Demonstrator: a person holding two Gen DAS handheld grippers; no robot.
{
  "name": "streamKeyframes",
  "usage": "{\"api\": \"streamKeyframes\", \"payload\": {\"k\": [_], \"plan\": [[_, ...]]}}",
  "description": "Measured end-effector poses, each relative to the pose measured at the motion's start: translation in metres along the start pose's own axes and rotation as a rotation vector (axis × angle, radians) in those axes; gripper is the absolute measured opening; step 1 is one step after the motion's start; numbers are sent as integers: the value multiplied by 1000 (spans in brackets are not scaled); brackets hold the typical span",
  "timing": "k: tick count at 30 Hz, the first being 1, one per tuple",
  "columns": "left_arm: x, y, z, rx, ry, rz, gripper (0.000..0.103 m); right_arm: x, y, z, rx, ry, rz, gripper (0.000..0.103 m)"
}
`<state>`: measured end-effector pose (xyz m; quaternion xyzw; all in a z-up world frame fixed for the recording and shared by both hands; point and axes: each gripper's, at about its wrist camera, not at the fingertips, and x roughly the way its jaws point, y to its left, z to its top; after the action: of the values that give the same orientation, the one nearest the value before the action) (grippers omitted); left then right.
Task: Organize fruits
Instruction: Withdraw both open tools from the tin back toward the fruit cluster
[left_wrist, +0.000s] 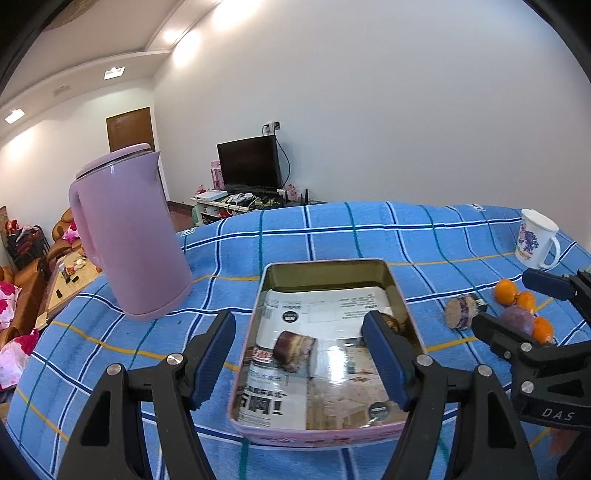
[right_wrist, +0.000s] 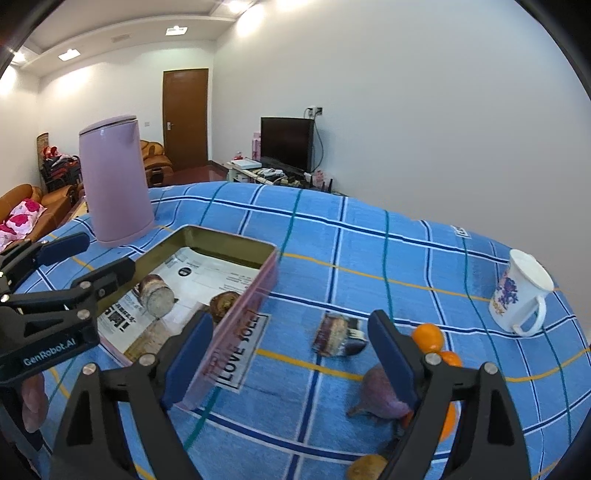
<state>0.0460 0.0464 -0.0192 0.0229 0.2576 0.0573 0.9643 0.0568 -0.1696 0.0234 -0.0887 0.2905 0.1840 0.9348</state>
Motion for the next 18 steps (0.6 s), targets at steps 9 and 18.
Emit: {"api": "streamKeyframes", "payload": {"k": [9, 18], "plan": [[-4, -30, 0, 17, -6, -45, 73, -13, -25, -12, 17, 2, -55, 88], [-4, -59, -3, 47, -1, -83, 73, -25, -53, -25, 56, -1, -88, 89]]}}
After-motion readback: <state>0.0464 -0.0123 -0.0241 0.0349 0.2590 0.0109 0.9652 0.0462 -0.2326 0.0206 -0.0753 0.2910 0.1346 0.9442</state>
